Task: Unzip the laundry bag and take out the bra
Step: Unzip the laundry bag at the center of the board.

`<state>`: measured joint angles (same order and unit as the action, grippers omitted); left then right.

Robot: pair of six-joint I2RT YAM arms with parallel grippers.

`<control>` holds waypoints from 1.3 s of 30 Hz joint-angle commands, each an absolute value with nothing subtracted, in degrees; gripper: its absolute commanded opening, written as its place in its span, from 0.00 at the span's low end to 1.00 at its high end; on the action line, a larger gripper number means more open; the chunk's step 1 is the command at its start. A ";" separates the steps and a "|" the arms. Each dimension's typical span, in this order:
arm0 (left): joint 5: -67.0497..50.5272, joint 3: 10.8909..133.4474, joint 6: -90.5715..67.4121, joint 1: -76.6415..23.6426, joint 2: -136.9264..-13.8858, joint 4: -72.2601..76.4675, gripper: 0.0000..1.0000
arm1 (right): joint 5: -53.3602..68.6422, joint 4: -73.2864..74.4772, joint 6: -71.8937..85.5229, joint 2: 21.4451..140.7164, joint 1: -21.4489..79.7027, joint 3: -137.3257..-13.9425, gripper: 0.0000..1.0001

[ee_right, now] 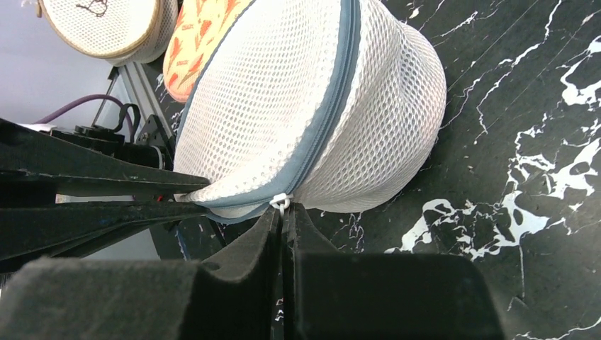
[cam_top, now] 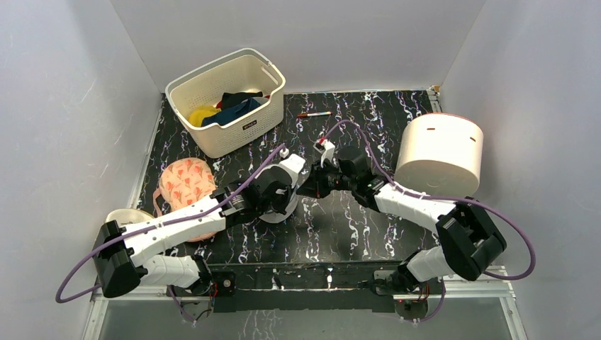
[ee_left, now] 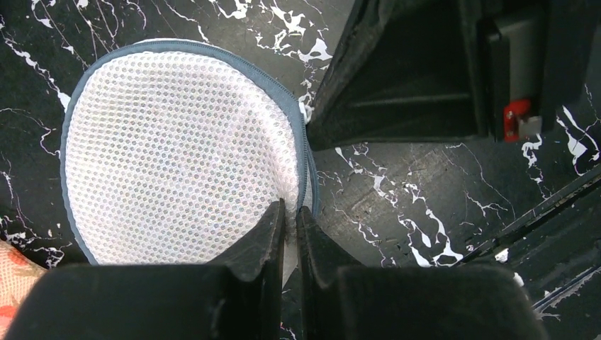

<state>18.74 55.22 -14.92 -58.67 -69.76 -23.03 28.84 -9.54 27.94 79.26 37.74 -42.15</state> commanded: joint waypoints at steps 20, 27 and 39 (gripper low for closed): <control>15.52 56.35 -16.72 -58.82 -70.63 -21.74 0.47 | 40.16 -16.71 30.99 76.06 38.57 -38.85 0.00; 18.18 55.04 -15.19 -58.80 -70.18 -23.66 0.43 | 40.19 -17.50 31.72 75.77 38.95 -38.15 0.00; 19.20 54.39 -14.77 -58.80 -71.33 -25.33 0.42 | 40.43 -16.47 31.84 77.37 39.11 -39.75 0.00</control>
<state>17.17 54.39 -15.51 -58.70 -71.88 -24.05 39.11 -12.75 31.66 77.80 38.70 -37.69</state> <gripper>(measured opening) 0.433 0.012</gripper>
